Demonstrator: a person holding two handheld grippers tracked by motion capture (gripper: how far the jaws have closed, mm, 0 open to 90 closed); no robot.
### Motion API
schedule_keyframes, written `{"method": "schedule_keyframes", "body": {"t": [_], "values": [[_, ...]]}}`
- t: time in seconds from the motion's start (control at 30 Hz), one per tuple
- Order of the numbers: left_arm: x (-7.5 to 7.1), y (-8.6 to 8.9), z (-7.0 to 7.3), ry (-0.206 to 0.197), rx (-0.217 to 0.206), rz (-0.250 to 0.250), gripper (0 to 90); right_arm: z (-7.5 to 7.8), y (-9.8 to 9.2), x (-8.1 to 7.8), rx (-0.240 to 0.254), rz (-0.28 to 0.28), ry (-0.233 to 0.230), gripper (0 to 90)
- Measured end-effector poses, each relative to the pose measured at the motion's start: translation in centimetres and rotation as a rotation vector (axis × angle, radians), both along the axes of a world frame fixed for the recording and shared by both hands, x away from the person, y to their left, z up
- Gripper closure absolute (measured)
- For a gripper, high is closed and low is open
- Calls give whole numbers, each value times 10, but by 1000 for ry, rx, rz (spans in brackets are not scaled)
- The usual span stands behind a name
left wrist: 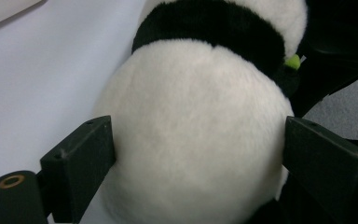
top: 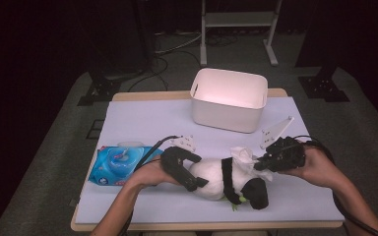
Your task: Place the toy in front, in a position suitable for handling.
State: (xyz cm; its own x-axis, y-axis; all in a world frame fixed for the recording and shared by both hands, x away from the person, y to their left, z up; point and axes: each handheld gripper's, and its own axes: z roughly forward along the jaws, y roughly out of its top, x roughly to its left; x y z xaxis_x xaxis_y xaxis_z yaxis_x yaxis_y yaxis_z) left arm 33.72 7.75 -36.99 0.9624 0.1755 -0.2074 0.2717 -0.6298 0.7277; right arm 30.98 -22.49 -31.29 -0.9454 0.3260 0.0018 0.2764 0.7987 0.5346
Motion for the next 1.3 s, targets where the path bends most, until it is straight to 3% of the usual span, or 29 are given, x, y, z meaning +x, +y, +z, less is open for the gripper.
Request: {"method": "schedule_keyframes", "body": {"t": [0.13, 0.3, 0.53, 0.73, 0.8, 0.93, 0.97, 1.17, 1.3], "values": [[3, -8, 0, 20, 19, -4, 37, -2, 0, -2, -15, 2, -11, 848], [10, -24, -4, 73, 49, -21, 6, -6, -1, -6, -20, 5, -17, 850], [12, -36, -11, 90, 92, -45, 0, -13, 4, -7, -14, 13, -2, 852], [13, -35, -18, 98, 45, -62, 0, -16, 3, -7, 2, 16, 7, 854], [12, -36, -19, 95, 45, -67, 29, -17, 2, -7, 7, 13, 13, 854], [11, -33, -16, 74, 46, -84, 182, -16, 2, -7, 13, 16, 13, 853], [10, -30, -12, 48, 45, -95, 220, -15, 1, -7, 13, 16, 10, 852], [10, -26, -4, 3, 27, -97, 277, -6, 0, -7, 13, 14, -19, 850], [11, -24, 3, -42, 51, -82, 282, -2, 2, -4, 0, 13, -31, 849]]}}
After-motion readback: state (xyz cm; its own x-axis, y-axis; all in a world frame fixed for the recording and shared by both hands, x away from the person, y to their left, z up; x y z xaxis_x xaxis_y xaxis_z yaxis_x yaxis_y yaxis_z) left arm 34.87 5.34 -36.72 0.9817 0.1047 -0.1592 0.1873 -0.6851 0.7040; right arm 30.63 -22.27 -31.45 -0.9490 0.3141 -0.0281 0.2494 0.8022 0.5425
